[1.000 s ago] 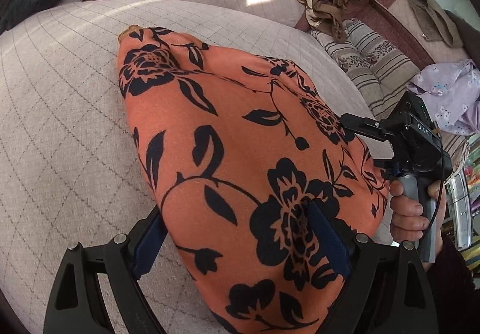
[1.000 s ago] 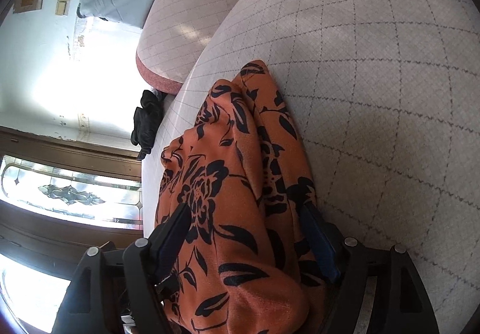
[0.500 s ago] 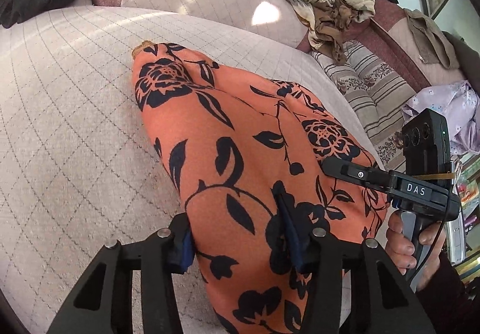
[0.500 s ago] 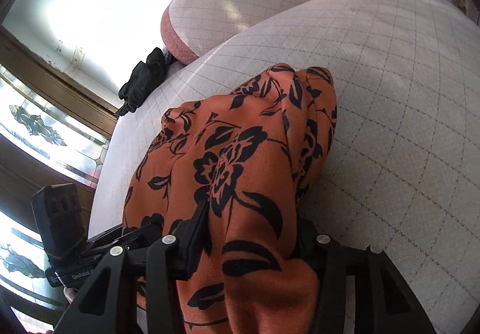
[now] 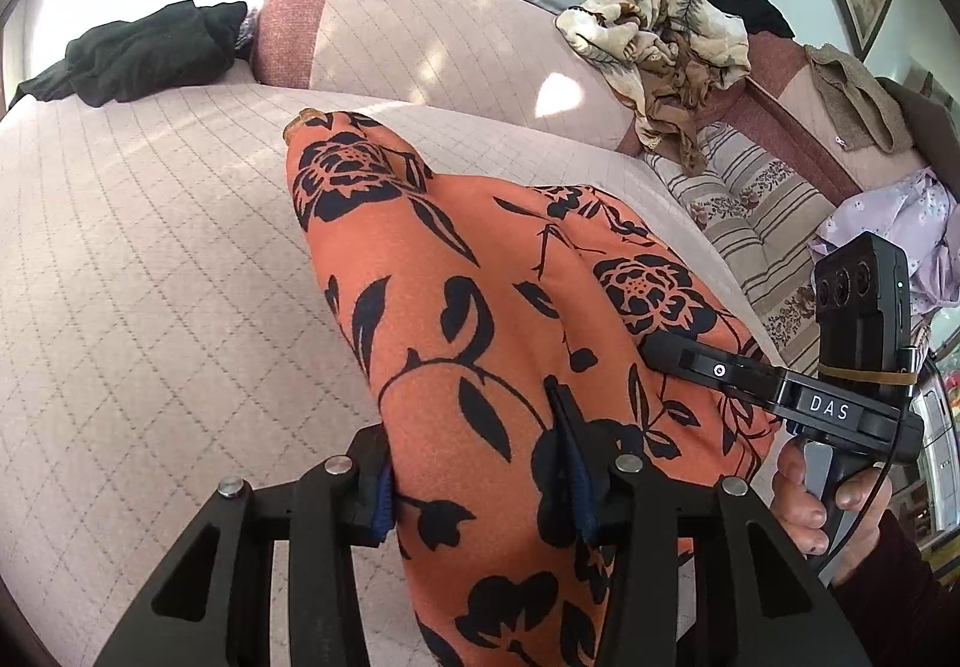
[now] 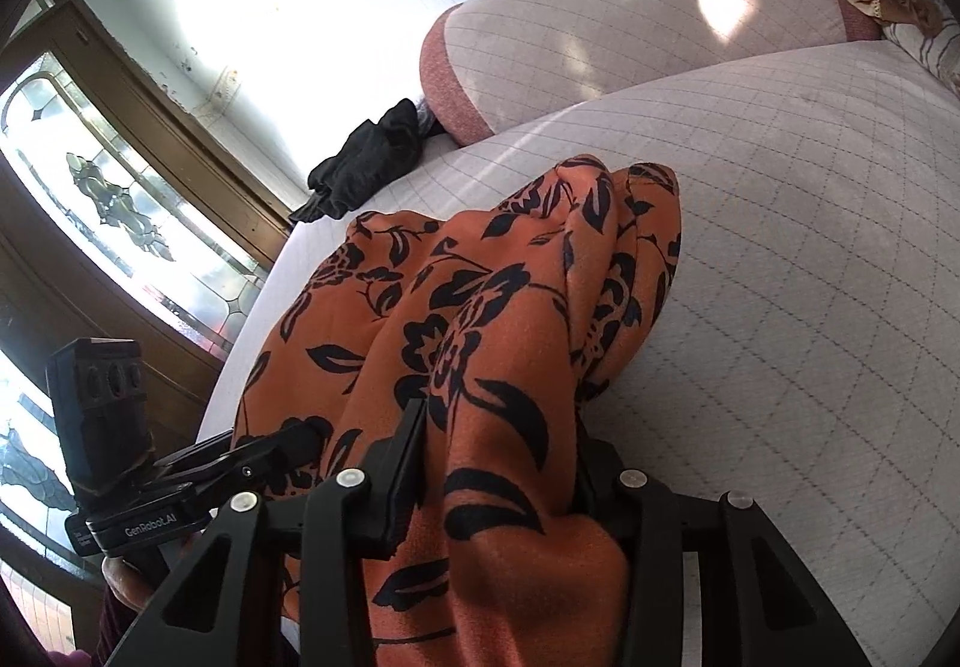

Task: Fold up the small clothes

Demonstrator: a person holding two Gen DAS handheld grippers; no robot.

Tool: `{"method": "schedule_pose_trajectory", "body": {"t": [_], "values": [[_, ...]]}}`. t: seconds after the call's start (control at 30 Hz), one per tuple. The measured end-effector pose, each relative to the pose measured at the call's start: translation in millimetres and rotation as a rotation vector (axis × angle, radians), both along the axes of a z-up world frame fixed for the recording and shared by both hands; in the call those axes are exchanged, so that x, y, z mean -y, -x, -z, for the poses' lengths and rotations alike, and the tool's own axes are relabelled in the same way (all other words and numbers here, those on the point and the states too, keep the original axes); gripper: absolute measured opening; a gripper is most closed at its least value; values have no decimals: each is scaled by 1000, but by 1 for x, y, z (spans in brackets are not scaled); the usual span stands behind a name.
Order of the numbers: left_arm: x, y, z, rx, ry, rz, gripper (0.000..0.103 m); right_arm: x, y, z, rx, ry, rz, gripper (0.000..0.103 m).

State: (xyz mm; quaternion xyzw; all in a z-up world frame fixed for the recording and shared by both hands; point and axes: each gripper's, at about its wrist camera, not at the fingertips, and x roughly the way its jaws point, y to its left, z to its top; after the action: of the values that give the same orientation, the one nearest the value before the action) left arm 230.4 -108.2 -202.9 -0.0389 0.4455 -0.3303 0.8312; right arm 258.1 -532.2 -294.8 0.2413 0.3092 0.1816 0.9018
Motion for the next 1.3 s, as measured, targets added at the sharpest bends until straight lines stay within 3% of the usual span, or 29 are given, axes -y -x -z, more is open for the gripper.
{"method": "schedule_pose_trajectory", "body": {"t": [0.47,0.6,0.77,0.9,0.97,1.1,1.2,1.23,1.3], "values": [[-30,25,-1,33,-69,-73,46,-73,34,-4,42,37,-44,43],[-29,34,7,19,-96,-75,46,-78,44,10,17,25,-31,43],[-23,38,25,-13,-193,-82,49,-86,41,30,-53,75,-19,43],[-31,30,23,-59,-161,-106,55,-78,42,32,-106,86,12,56],[-35,26,18,-57,-149,-135,57,-70,49,25,-93,111,56,57],[-32,20,4,38,-162,-202,61,-50,62,-1,15,125,186,61],[-15,11,-1,146,-253,-244,63,-50,60,-17,101,125,193,60],[-8,8,0,166,-283,-248,63,-55,56,-19,106,130,177,58],[5,1,9,175,-356,-253,63,-68,42,-17,92,144,133,38]]}}
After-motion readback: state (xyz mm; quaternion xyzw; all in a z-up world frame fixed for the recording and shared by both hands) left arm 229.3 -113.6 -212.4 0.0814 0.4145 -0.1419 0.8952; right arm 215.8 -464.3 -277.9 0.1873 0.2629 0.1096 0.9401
